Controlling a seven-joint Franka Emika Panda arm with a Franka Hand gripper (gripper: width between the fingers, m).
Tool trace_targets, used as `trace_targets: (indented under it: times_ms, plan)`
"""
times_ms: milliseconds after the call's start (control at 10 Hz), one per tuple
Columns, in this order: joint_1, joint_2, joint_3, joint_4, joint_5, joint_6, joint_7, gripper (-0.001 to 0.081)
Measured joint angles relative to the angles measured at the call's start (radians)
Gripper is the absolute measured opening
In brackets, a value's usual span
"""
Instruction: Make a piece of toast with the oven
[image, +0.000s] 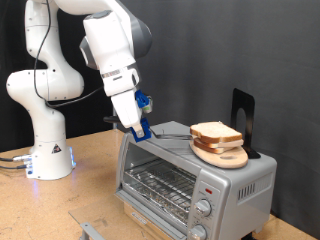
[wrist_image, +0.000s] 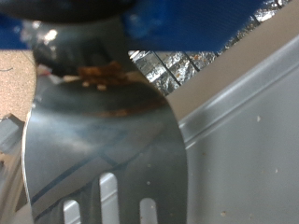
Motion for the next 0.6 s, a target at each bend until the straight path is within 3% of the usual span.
trace_targets:
  times_ms: [600]
  plan:
    - [0.0, 0.008, 0.01, 0.028, 0.034, -0.01, 0.001, 0.0391]
